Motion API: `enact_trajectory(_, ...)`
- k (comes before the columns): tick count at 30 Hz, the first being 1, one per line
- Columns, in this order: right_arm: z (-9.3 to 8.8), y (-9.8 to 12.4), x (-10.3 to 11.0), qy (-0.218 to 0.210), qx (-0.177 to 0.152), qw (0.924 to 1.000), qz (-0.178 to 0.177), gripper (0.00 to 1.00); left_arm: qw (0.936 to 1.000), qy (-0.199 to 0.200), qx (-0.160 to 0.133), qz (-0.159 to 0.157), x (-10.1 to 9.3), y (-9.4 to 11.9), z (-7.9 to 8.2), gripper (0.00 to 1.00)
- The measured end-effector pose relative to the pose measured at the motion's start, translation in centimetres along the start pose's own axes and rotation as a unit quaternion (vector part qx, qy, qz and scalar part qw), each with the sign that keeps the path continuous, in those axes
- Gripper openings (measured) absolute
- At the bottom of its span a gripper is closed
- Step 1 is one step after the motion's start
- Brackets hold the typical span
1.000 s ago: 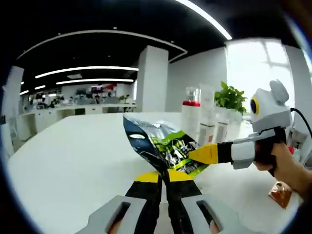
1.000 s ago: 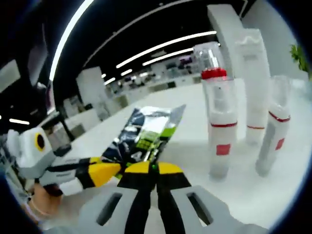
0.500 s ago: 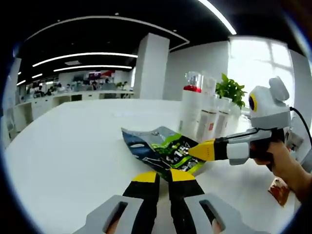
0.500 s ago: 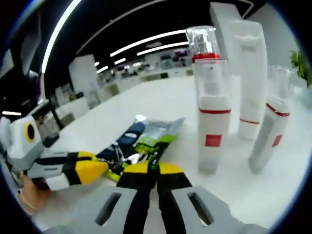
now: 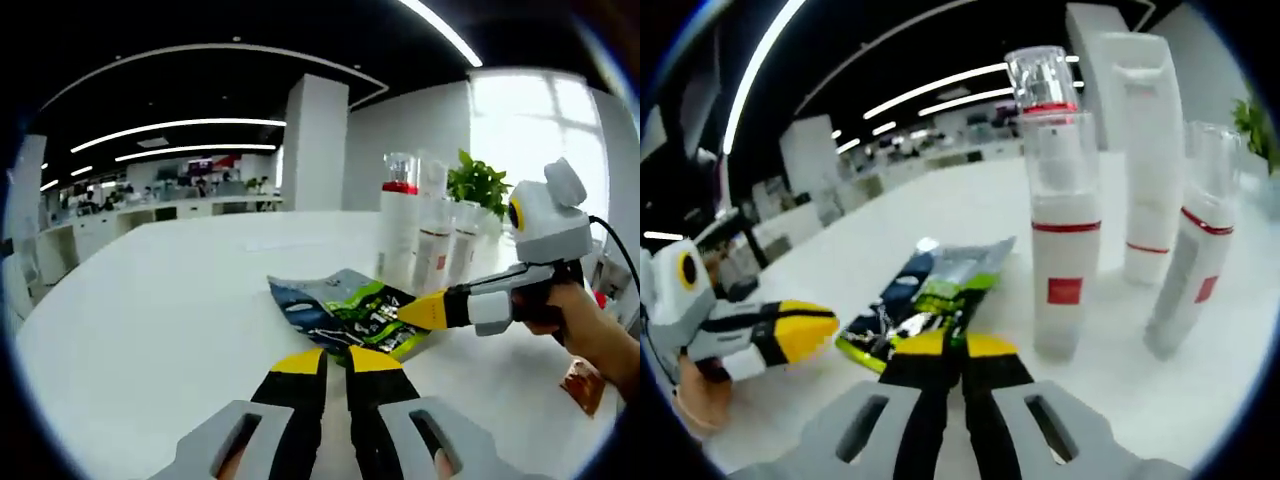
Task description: Arrange the skincare products in the storage area until every visible bottle or jar stands upright without overlapping.
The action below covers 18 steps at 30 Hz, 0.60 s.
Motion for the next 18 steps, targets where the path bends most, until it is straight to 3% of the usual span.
enact_trajectory(1, 0.0, 0.0, -0.1, -0.001, 0.002, 1.0, 0.001, 0.02, 0.9996, -0.009, -0.02, 0.016, 0.5, 0.3, 0.6, 0.05)
enact_trajectory(4, -0.1, 0.1, 0.0, -0.027, 0.004, 0.9995, 0.015, 0.02, 0.9985, 0.013, -0.051, 0.013, 0.8, 1.1, 1.5, 0.06)
enact_trajectory(6, -0.2, 0.2, -0.1, -0.036, 0.007, 0.9991, 0.019, 0.01, 0.9985, 0.016, -0.052, 0.01, -0.6, 1.7, 1.0, 0.06)
enact_trajectory(8, -0.2, 0.2, 0.0, -0.04, 0.007, 0.9989, 0.022, 0.01, 0.9985, 0.01, -0.052, 0.009, 0.1, 1.4, 1.0, 0.06)
enact_trajectory(10, -0.2, 0.1, 0.1, -0.037, 0.007, 0.9989, 0.026, 0.01, 0.999, 0.0, -0.044, 0.0, -0.5, 0.7, 0.8, 0.06)
enact_trajectory(13, -0.3, 0.0, 0.3, -0.036, 0.007, 0.9987, 0.036, 0.01, 0.9993, -0.018, -0.006, -0.032, -1.8, -0.1, -0.3, 0.1)
enact_trajectory(16, -0.4, 0.0, 0.3, -0.037, 0.01, 0.9985, 0.038, 0.01, 0.9977, -0.065, 0.004, -0.018, -1.1, -1.5, -0.2, 0.13)
enact_trajectory(18, -0.4, 0.1, 0.4, -0.038, 0.012, 0.9985, 0.037, 0.01, 0.9971, -0.073, 0.011, -0.019, -1.1, -1.8, -0.4, 0.13)
Point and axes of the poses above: the point that each gripper's makers call its tool centre point, and the gripper's own axes: y roughly backward along the fingers, x roughly to its left, z roughly out of its top, the point moved 2 cm from there along y, roughly backward along the fingers, and after that the axes turned 1 degree about -y, right-handed, at the moved point
